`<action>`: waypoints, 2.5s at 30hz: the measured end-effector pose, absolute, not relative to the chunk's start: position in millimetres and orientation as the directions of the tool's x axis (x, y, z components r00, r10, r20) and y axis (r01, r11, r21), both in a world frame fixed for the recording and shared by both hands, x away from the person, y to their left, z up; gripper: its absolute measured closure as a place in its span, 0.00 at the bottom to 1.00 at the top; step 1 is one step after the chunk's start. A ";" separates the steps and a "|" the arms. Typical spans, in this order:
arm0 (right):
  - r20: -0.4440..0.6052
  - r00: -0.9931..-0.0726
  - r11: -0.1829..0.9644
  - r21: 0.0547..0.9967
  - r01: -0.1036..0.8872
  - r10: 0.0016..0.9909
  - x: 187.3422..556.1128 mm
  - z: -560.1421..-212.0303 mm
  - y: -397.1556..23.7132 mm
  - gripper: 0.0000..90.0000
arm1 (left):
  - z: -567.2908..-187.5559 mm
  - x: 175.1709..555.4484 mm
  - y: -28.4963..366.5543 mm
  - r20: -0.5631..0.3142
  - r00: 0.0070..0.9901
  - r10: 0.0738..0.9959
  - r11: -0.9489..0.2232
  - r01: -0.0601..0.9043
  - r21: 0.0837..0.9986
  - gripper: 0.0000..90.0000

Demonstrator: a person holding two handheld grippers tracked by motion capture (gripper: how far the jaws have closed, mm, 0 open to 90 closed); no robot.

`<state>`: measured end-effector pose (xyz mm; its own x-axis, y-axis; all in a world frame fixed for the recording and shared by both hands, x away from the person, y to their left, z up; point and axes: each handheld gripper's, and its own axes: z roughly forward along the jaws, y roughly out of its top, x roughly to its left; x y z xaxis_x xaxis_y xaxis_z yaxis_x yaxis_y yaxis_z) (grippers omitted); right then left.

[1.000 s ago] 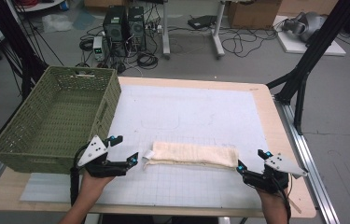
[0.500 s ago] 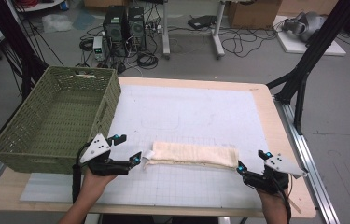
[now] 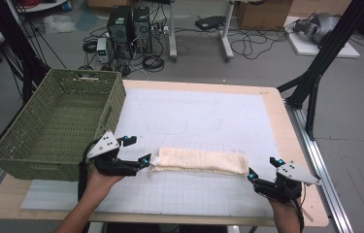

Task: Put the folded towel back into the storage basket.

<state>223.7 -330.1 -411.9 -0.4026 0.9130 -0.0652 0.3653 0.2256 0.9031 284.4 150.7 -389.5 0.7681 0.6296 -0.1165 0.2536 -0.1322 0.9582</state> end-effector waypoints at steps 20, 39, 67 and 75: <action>-0.069 -0.408 0.235 0.898 0.372 0.910 224.5 -413.3 -330.1 0.18 | -389.6 319.5 117.4 -0.180 0.764 0.620 -0.170 0.355 0.919 0.21; -0.078 -0.415 0.248 0.894 0.373 0.906 226.3 -414.7 -329.1 0.18 | -416.8 331.9 101.6 -0.155 0.726 0.670 -0.344 0.489 0.802 0.21; -0.090 -0.429 0.267 0.888 0.374 0.899 227.1 -415.5 -328.2 0.18 | -436.7 330.9 84.1 -0.125 0.675 0.727 -0.426 0.587 0.689 0.48; -0.086 -0.437 0.269 0.886 0.377 0.895 227.9 -416.0 -326.4 0.18 | -436.4 326.6 79.2 -0.150 0.716 0.682 -0.450 0.572 0.686 0.73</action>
